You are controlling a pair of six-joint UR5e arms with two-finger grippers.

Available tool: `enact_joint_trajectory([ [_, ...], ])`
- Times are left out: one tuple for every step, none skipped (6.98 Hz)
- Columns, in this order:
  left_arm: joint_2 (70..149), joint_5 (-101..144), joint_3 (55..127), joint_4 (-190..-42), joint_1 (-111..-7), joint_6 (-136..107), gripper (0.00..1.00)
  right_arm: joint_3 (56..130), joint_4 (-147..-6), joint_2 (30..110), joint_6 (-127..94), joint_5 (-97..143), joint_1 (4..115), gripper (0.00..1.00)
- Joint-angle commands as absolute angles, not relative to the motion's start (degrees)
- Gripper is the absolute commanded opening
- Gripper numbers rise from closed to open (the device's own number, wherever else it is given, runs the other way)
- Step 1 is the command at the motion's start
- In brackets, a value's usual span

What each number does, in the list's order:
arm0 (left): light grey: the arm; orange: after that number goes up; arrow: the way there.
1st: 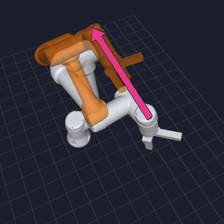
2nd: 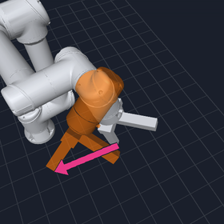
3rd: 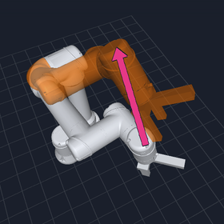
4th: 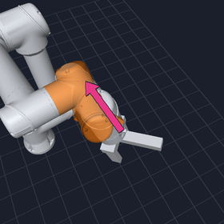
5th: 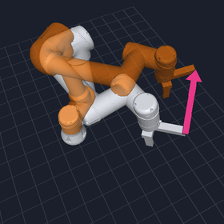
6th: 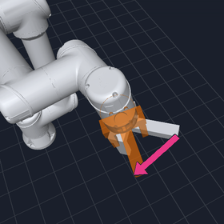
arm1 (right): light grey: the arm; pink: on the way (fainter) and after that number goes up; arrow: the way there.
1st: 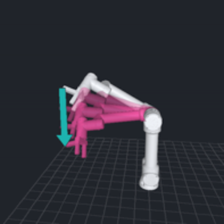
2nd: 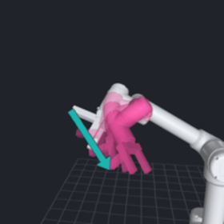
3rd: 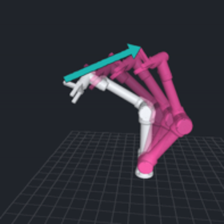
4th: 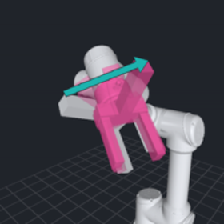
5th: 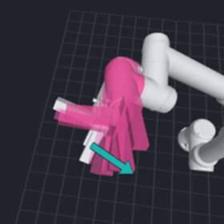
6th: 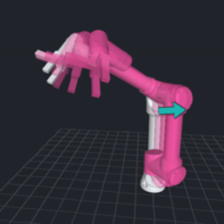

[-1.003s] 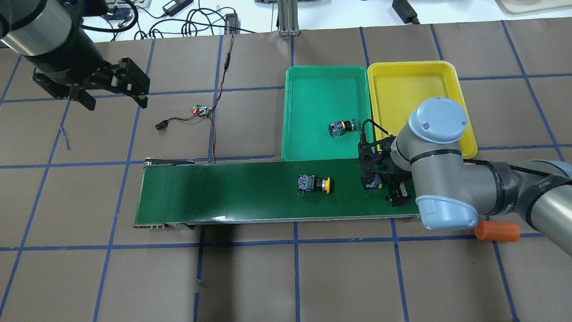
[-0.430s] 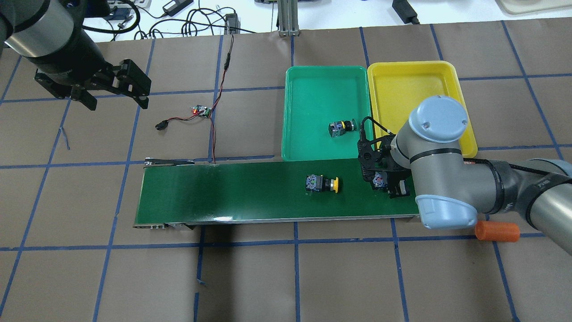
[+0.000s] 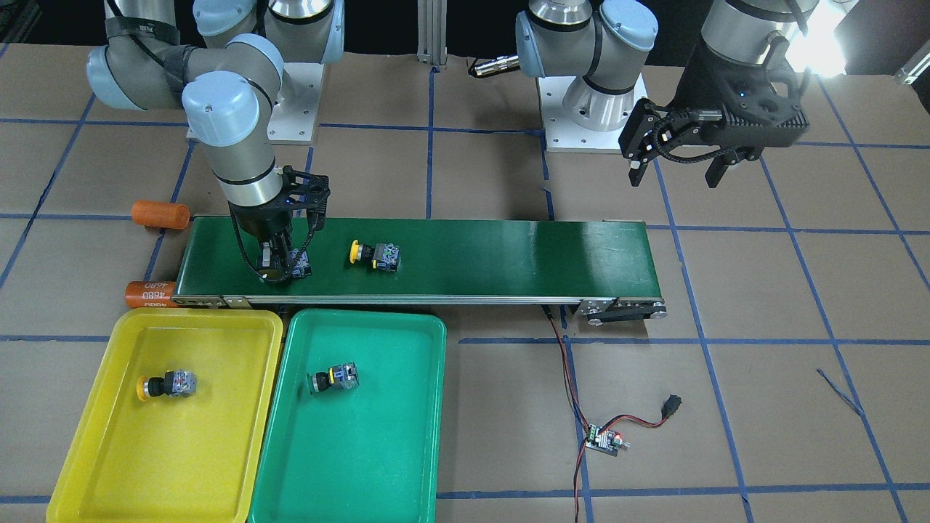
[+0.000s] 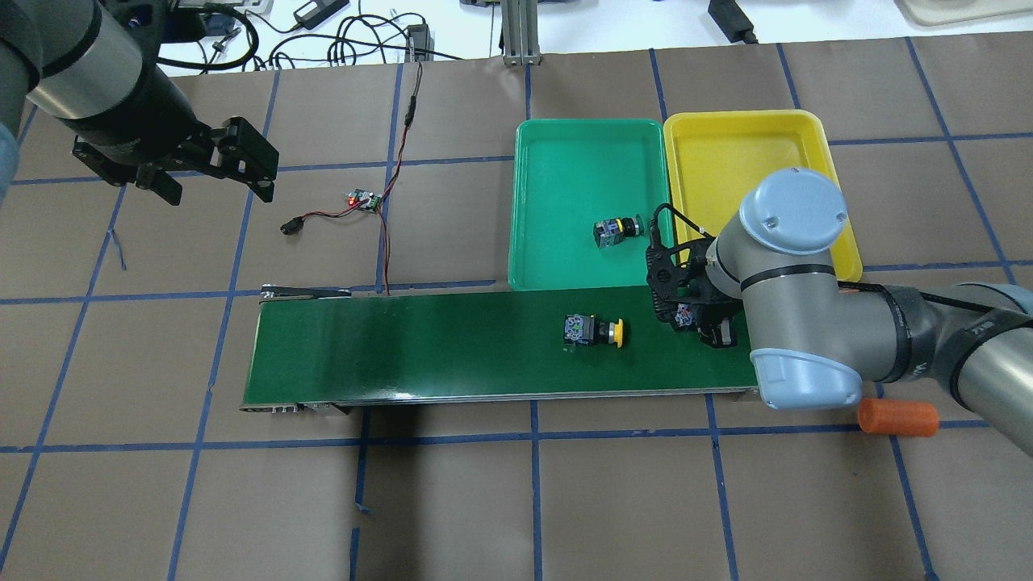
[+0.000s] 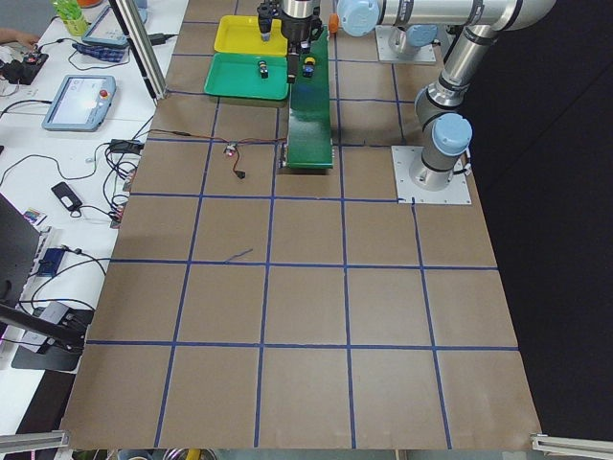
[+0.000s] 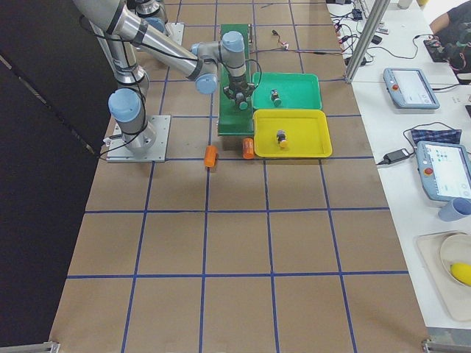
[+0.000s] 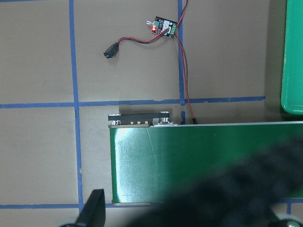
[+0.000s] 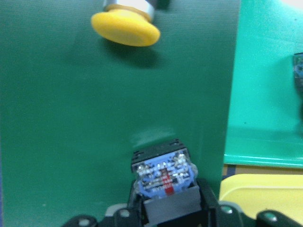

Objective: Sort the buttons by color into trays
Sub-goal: 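Carry the green button into the green tray and open the right gripper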

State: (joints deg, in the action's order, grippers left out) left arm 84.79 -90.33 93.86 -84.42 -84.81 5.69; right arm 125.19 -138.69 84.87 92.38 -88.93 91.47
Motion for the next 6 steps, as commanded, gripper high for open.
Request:
enact_joint_trajectory([
  [85.25,-90.52,91.51,-84.63,-84.73,5.01,1.00,115.20,-138.52,77.40,91.41,-89.03,93.76,0.23],
  [85.43,-90.53,89.32,-88.38,-84.73,3.44,1.00,106.78,-138.25,70.12,91.32,-90.86,98.22,0.23],
  [85.60,-90.53,86.16,-95.20,-84.64,2.56,1.00,100.78,-133.81,65.61,91.23,-93.23,101.13,0.23],
  [86.48,-90.44,84.91,-95.88,-84.64,2.46,1.00,98.11,-129.42,65.04,89.75,-93.16,101.51,0.22],
  [87.44,-90.44,84.03,-95.54,-84.64,2.46,1.00,97.83,-128.42,64.87,89.04,-93.16,101.51,0.24],
  [87.45,-90.53,84.55,-95.36,-84.64,2.37,1.00,98.08,-128.15,64.78,89.03,-93.08,101.17,0.73],
])
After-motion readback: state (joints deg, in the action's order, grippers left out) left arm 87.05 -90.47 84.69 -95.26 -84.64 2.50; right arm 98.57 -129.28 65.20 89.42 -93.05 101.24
